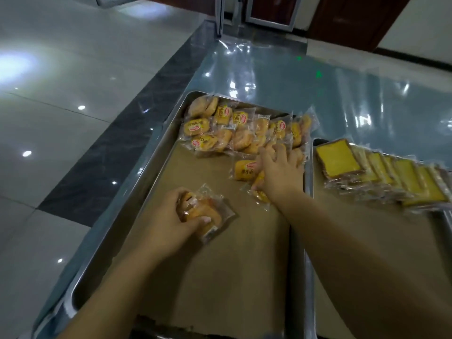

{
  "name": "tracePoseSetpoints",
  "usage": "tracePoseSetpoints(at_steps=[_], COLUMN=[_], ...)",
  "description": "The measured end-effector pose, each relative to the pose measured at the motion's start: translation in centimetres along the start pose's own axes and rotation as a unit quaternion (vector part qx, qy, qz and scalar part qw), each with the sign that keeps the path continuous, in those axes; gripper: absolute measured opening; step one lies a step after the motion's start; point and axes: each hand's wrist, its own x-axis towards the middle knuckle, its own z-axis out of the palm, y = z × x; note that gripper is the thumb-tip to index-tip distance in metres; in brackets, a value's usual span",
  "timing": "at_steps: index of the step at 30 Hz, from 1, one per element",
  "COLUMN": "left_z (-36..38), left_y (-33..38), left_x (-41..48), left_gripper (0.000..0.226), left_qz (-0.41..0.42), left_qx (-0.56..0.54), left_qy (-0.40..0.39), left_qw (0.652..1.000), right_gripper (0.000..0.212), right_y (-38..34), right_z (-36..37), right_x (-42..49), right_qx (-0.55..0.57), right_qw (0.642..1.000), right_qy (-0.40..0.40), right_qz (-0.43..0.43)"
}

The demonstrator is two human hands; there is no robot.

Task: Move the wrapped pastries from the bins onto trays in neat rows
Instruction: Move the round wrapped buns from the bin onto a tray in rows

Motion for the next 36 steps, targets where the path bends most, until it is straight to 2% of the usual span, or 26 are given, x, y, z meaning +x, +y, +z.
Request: tracePoseSetpoints(at_steps=[4,9,11,13,16,19,21,26,31,34,36], left_z=[0.0,-0.3,-0.2,0.0,0.6,1.0,1.3,1.6,0.6,0.1,-0.2], left_y=[0.7,0.7,0.4,0.1,-0.8,-1.4,-1.8,-3.4,-4.4,-4.1,-3.6], left_x=[0.0,-0.8,-1.0,-1.3,-1.6,-1.9,-2.1,-1.9,-1.8,-2.3,-2.7], left_gripper=[0.065,0.074,0.072,0.066,0.051,0.043,0.035,0.005,0.011,0.013,0.012], left_qz=[0.015,0.023,0.023,0.014,-0.008,-0.035,-0.041,-0.076,-0.077,-0.049,-0.016], left_qx=[0.000,-0.087,-0.106,-0.136,-0.184,-0.210,-0.208,-0.239,-0.181,-0.165,-0.167], left_qy=[-0.013,-0.037,-0.038,-0.046,-0.081,-0.112,-0.104,-0.088,-0.119,-0.112,-0.082], left_qw=[1.000,0.995,0.993,0.990,0.980,0.971,0.972,0.964,0.973,0.979,0.982], right_gripper=[0.094,0.065,0.058,0.056,0.044,0.040,0.038,0.036,0.032,0.035,0.027], right_y=[-0.9,-2.2,-3.0,-3.8,-4.5,-4.3,-3.7,-1.5,-0.1,-0.1,-0.1], right_z=[-1.2,-1.6,-0.9,-0.1,0.7,1.1,1.3,1.9,3.1,3.3,3.1], right_x=[-1.7,-7.4,-10.0,-12.0,-14.3,-15.6,-16.1,-17.3,-17.9,-18.1,-18.5], right_qx=[0.025,0.175,0.249,0.312,0.406,0.445,0.468,0.439,0.421,0.335,0.271], right_qw=[0.998,0.974,0.963,0.949,0.908,0.885,0.873,0.886,0.889,0.922,0.945], right_qy=[0.031,0.142,0.100,0.000,-0.097,-0.095,-0.069,0.010,0.086,0.160,0.174], right_qz=[0.055,0.034,0.037,0.038,0.047,0.099,0.122,0.149,0.158,0.111,0.059])
